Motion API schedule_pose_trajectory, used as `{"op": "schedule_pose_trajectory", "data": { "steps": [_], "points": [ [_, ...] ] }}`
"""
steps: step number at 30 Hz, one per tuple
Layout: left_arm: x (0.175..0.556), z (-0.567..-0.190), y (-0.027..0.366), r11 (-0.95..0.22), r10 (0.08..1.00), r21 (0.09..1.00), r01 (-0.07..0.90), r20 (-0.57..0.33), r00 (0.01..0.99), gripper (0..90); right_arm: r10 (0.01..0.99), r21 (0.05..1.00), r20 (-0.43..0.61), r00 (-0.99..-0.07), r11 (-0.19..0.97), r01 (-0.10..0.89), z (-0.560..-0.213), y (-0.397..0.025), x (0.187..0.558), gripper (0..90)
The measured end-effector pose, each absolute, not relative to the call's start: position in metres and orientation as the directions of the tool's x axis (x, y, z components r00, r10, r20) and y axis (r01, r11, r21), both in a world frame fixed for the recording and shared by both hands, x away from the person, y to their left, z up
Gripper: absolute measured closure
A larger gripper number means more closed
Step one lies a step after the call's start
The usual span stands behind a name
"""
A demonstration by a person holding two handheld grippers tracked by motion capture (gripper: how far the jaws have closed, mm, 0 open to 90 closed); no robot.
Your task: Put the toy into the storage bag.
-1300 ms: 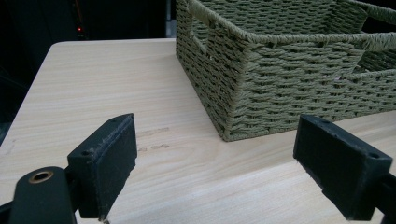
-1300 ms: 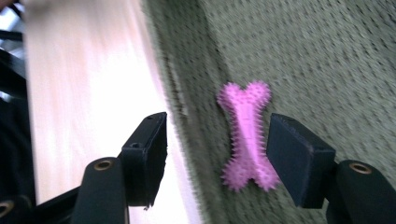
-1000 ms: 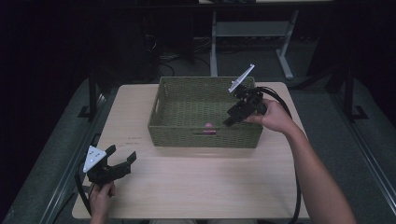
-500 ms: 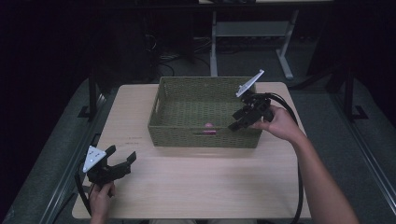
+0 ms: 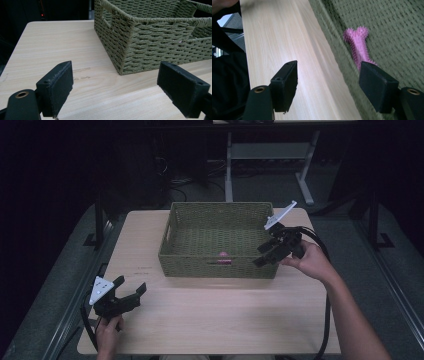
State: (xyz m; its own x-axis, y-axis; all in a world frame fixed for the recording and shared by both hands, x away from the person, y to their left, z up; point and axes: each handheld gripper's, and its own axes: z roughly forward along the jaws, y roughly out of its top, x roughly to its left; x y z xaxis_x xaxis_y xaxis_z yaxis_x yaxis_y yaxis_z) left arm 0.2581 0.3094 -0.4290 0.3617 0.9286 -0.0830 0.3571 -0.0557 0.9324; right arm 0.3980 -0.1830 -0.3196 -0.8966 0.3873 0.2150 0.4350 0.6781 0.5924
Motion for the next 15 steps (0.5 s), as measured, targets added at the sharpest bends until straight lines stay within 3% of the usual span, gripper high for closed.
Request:
{"op": "schedule_pose_trajectory", "data": {
  "steps": [15],
  "points": [
    [0.255, -0.428, 0.308, -0.063, 0.929, 0.933, 0.354, -0.075, 0.363, 13.0, 0.407, 0.605, 0.235, -0.883, 0.649, 0.46, -0.336, -0.206, 0.368, 29.8]
  ]
}}
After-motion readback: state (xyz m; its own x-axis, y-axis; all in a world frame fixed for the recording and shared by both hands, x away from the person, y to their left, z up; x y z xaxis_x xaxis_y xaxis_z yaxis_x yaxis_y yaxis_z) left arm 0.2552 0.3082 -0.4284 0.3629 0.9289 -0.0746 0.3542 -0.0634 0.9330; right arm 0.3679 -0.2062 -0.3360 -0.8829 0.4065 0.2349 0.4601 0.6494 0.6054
